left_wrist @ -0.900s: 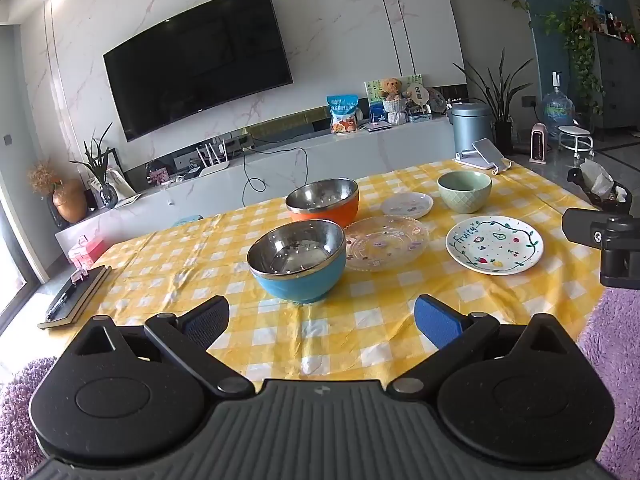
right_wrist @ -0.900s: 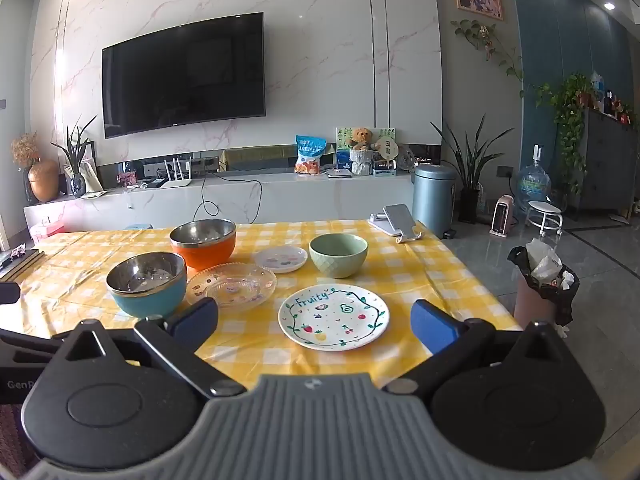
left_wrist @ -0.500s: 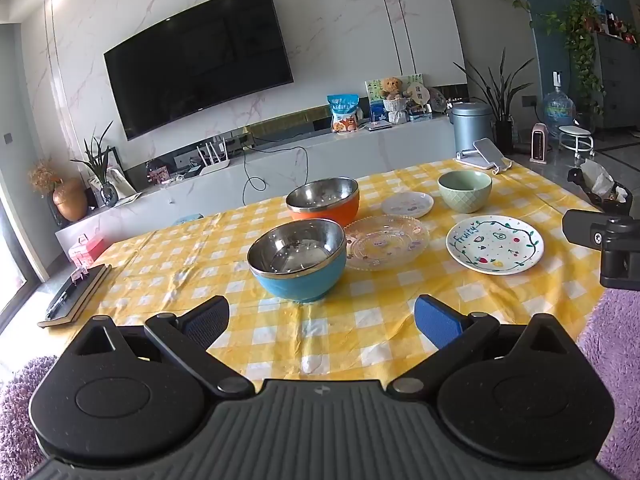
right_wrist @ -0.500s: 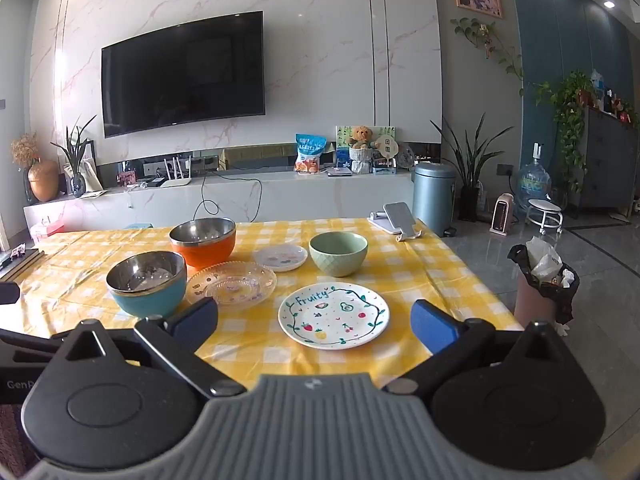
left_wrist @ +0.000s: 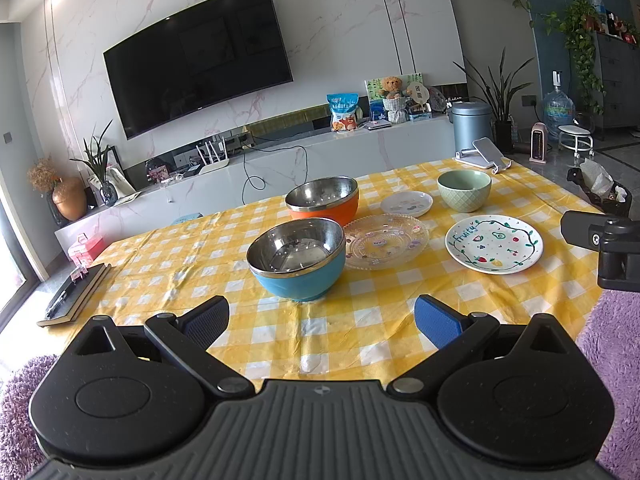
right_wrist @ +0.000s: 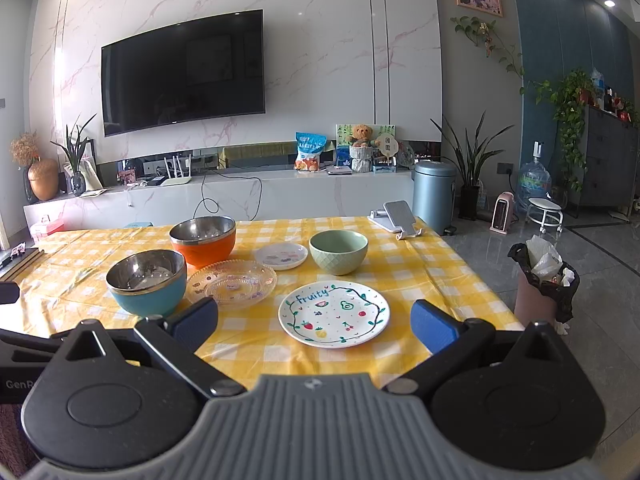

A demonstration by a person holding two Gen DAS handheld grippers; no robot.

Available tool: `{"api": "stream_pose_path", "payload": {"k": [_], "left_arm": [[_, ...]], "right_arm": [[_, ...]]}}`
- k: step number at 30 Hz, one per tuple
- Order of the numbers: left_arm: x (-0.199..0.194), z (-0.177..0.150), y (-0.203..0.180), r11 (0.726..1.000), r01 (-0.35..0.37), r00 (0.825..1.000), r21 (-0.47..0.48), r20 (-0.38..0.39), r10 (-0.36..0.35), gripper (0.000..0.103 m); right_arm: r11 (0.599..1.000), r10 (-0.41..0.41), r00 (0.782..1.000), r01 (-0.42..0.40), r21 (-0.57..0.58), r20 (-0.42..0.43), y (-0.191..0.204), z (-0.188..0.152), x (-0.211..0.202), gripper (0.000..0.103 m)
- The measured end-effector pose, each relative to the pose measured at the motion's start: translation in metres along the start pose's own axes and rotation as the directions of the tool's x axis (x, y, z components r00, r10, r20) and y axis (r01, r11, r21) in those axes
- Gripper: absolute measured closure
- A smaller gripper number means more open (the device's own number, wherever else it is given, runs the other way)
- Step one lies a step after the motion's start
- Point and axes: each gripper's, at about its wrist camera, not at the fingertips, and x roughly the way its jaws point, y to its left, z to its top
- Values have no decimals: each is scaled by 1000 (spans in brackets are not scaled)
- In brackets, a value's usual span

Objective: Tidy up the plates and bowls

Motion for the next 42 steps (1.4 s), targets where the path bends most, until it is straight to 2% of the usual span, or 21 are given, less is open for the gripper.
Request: {"api": "stream_pose_path", "payload": {"k": [42], "left_arm": [[2, -9, -1, 1000, 3, 1000, 3, -5, -3, 0]], "right_arm": [[1000, 0, 1000, 0, 1, -6, 1, 0, 1, 2]]}}
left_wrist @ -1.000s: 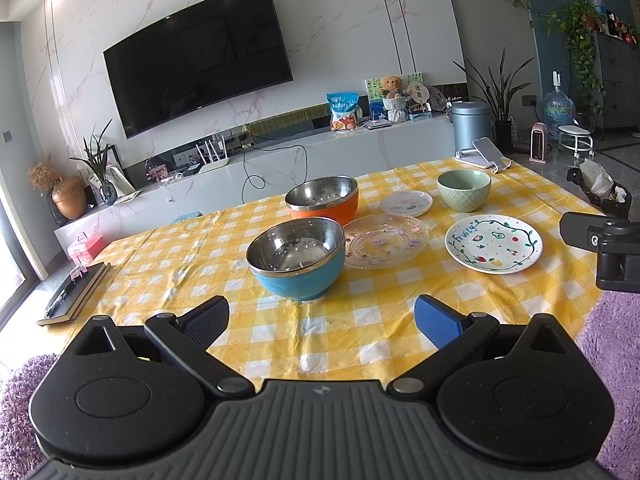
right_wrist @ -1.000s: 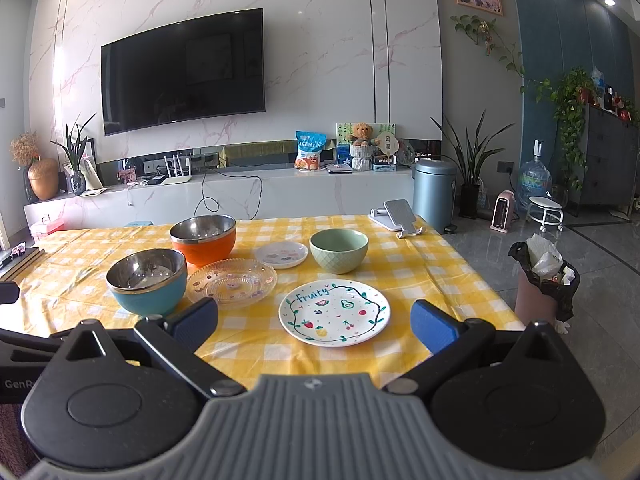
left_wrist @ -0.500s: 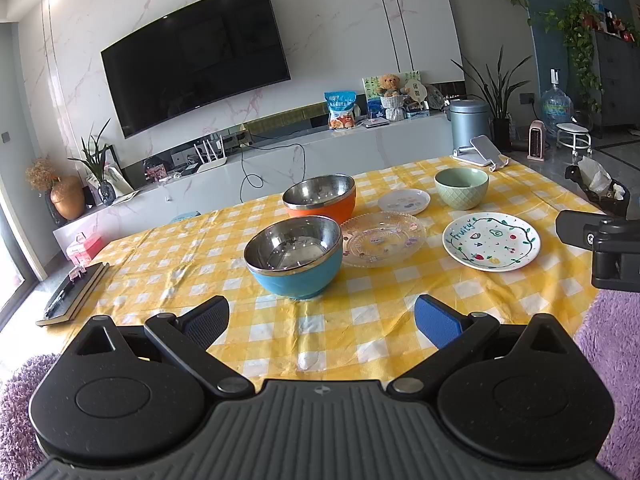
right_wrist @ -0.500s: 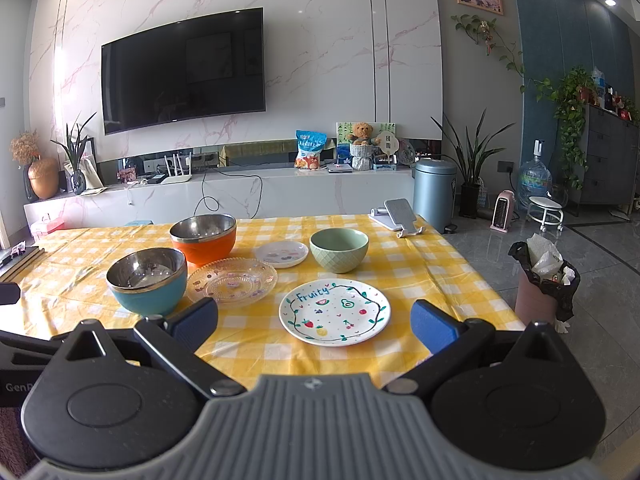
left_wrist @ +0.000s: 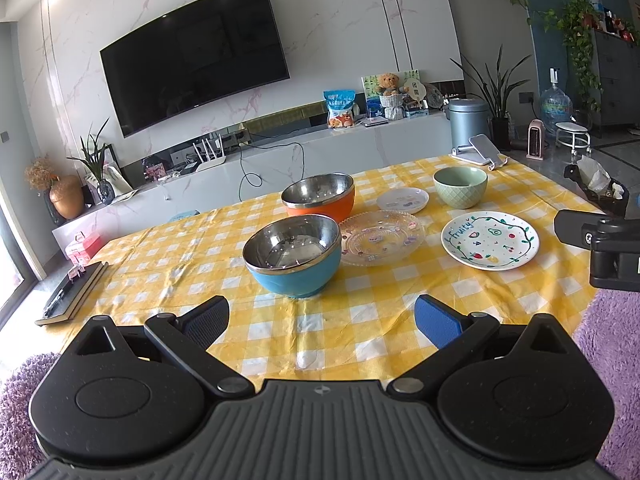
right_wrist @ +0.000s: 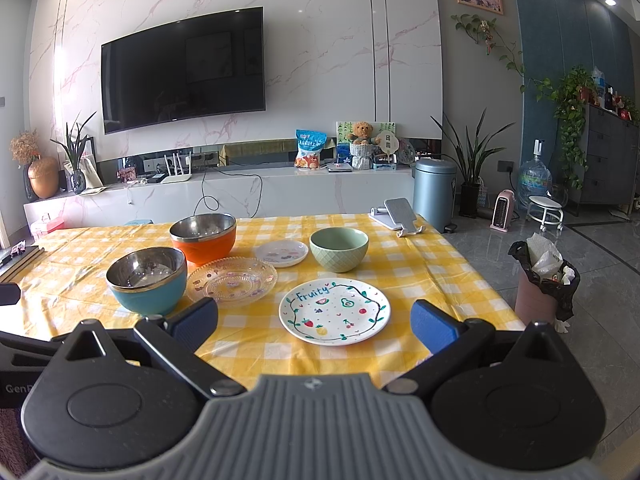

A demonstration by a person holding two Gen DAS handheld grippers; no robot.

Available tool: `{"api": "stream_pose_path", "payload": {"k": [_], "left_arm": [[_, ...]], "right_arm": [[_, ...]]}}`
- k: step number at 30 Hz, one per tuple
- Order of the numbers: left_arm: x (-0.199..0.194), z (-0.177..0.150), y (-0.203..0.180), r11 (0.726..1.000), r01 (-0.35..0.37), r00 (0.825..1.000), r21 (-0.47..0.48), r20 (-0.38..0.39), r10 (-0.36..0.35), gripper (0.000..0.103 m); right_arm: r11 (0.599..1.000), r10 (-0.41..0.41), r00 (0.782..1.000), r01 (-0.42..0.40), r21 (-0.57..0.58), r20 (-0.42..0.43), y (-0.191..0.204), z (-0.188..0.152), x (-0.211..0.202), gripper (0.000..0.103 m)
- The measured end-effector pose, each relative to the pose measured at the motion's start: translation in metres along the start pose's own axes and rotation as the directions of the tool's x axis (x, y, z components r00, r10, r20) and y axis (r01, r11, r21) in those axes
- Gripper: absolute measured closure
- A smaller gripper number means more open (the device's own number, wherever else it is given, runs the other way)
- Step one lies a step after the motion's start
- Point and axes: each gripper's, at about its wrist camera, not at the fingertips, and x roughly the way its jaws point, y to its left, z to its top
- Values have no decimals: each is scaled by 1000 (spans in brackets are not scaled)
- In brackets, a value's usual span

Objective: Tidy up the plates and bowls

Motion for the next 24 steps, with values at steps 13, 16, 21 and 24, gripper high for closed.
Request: {"api": "stream_pose_path", "payload": {"k": [13, 16, 21, 24], "left_arm": [[0, 0, 0, 1000, 2, 1000, -2, -3, -2, 0], [0, 2, 1, 1000, 2, 1000, -2, -4, -2, 0], [0, 2, 1, 1000, 3, 1000, -2, -4, -3, 0], [1, 1, 0, 1000, 2, 1000, -2, -5, -2, 0]], "right_arm": [[1000, 0, 1000, 0, 0, -2, 1, 0, 2, 2], [1000, 0, 1000, 0, 0, -2, 1, 0, 2, 2], [1000, 0, 1000, 0, 0, -2, 1, 0, 2, 2], [1000, 0, 1000, 0, 0, -3, 1, 0, 2, 2]]}}
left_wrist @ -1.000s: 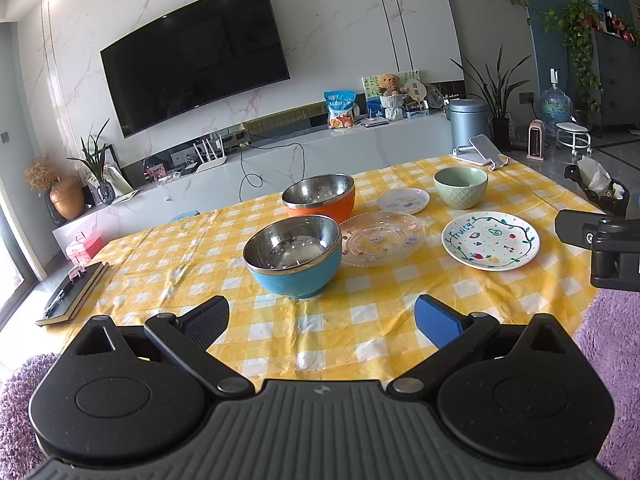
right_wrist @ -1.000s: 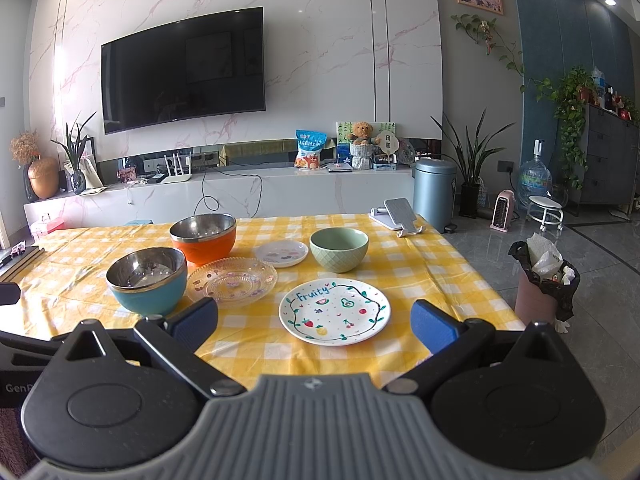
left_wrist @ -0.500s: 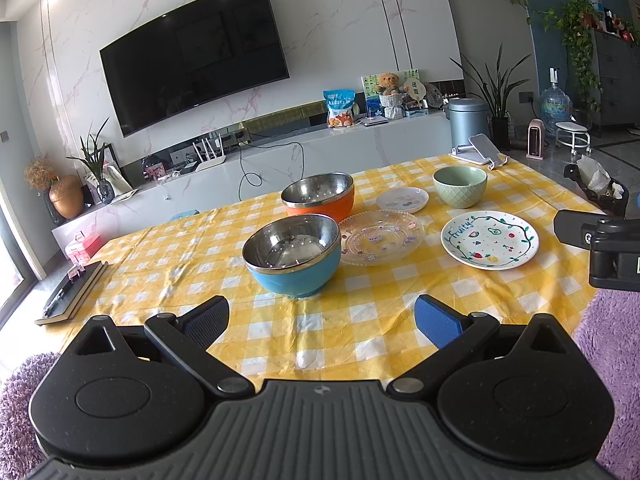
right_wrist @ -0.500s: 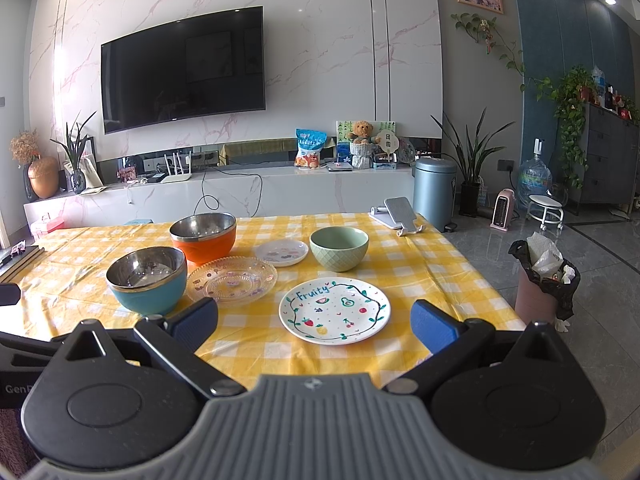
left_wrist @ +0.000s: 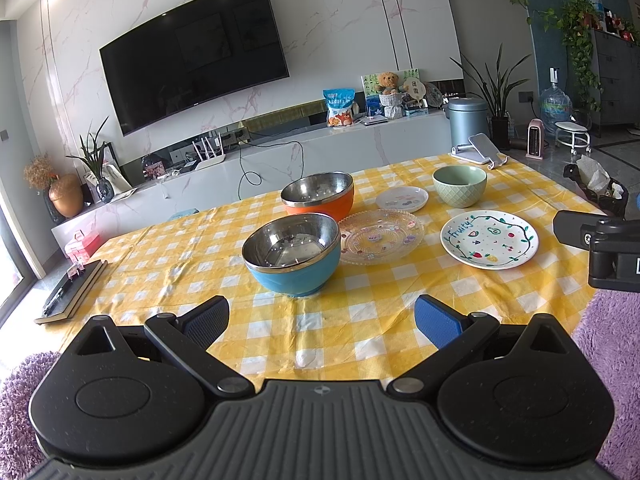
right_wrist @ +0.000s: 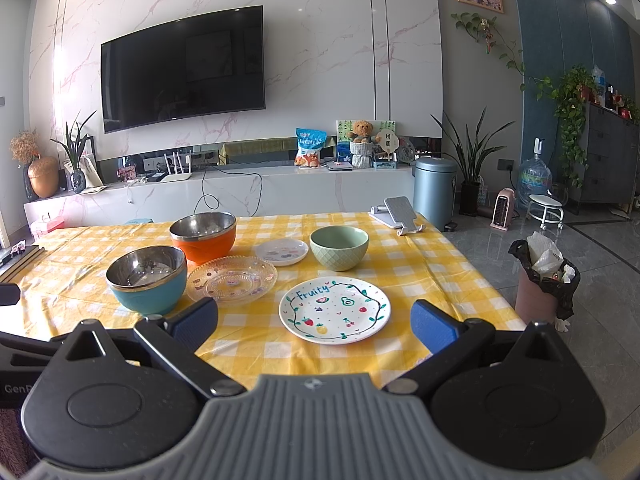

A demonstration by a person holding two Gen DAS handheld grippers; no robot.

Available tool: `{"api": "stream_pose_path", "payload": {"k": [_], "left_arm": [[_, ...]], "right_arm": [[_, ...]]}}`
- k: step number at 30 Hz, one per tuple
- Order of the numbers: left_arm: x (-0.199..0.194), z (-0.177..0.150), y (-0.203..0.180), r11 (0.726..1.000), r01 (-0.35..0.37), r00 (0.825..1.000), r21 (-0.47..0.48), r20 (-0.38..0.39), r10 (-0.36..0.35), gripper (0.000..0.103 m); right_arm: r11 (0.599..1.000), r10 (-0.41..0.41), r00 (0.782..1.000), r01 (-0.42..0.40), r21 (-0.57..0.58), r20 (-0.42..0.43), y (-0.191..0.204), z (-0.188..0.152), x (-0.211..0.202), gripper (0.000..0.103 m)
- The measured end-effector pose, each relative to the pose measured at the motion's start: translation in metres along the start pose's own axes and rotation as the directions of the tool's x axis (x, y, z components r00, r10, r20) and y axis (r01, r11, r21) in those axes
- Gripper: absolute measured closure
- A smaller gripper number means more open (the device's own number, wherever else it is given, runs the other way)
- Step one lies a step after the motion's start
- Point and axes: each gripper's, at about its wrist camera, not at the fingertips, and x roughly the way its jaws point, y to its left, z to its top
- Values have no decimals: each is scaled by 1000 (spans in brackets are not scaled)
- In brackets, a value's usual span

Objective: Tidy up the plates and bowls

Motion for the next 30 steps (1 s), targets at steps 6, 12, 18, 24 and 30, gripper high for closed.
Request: {"api": "stream_pose_path", "payload": {"k": [6, 12, 18, 24, 30], "left_arm": [[3, 0, -8, 1000, 16, 1000, -21, -17, -16, 0], [13, 11, 21, 982, 76, 994, -173, -59, -87, 0], [38, 24, 57, 931, 138, 974, -337, -123, -189, 7], [66, 39, 86, 906, 98, 973, -412, -152, -174, 21], [94, 54, 104, 895, 65, 974, -442, -166, -153, 33]], "right_arm": [[1000, -5, 1000, 5, 0, -23, 1, 1, 0, 2], [1000, 25, 994, -24, 7, -102, 2, 8, 13, 2], [999, 54, 984, -52, 11, -169, 16, 20, 44, 2], [991, 133, 964, -135, 7, -230, 48, 41, 90, 3], [983, 181, 939, -178, 39, -293, 79, 62, 144, 4]]}}
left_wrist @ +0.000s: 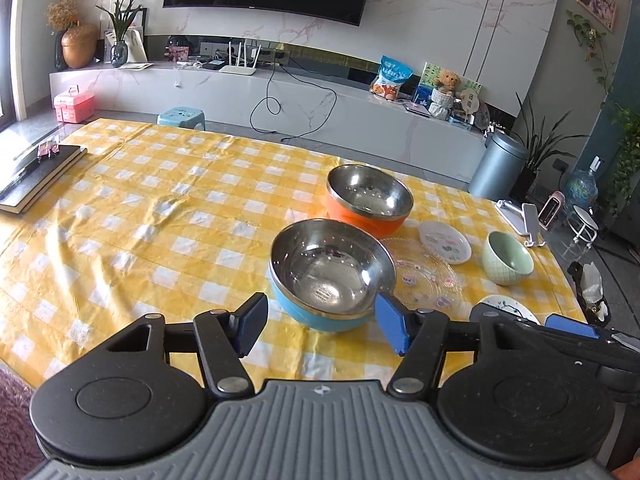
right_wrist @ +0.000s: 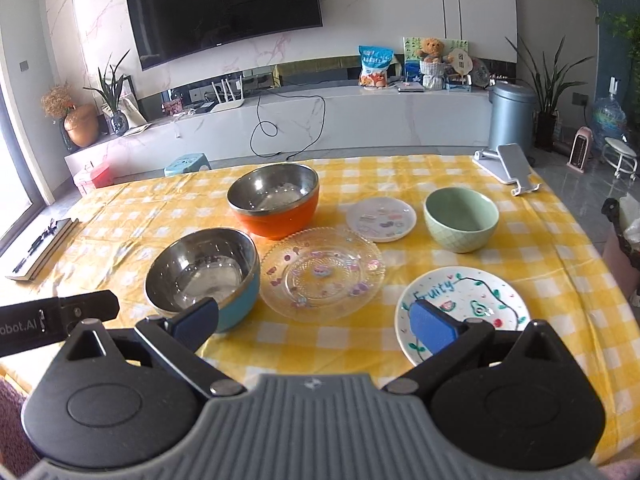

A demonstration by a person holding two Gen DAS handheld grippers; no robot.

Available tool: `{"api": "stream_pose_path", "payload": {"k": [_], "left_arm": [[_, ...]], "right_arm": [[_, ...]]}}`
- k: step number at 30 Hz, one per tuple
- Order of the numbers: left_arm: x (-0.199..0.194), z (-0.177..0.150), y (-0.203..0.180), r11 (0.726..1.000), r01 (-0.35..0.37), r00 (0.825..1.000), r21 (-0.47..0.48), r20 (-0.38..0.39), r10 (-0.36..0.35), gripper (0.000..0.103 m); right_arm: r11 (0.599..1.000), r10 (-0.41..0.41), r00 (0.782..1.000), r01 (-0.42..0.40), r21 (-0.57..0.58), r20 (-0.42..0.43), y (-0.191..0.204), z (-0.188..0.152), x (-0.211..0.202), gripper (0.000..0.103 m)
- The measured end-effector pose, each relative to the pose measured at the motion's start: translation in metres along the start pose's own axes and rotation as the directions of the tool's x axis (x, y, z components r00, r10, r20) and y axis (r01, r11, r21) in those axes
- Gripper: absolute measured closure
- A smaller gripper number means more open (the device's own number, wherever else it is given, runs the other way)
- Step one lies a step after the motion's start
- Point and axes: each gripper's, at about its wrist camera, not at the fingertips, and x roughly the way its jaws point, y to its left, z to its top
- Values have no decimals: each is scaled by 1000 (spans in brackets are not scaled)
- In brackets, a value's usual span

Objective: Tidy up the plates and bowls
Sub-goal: 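Reach the left tool to the blue steel bowl and grip its rim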

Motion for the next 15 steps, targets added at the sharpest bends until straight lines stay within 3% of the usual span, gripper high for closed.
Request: {"api": "stream_pose_path", "payload": {"k": [3, 6, 11, 15], "left_arm": [[14, 12, 6, 999, -26, 1000, -28, -3, 26, 40], [31, 23, 13, 998, -22, 999, -66, -37, 19, 50], [61, 31, 24, 993, -20, 996, -114, -87, 10, 68], [82, 33, 30, 992, -27, 994, -125, -113, 13, 70]], "right_arm": [[1000, 2, 999, -2, -5, -32, 11, 14, 24, 18], [1000, 25, 998, -25, 4, -65, 20, 26, 47, 20], [999, 44, 994, -45, 1, -100, 36, 40, 83, 34], [999, 47, 989, -44, 24, -141, 38, 41, 109, 46]]}}
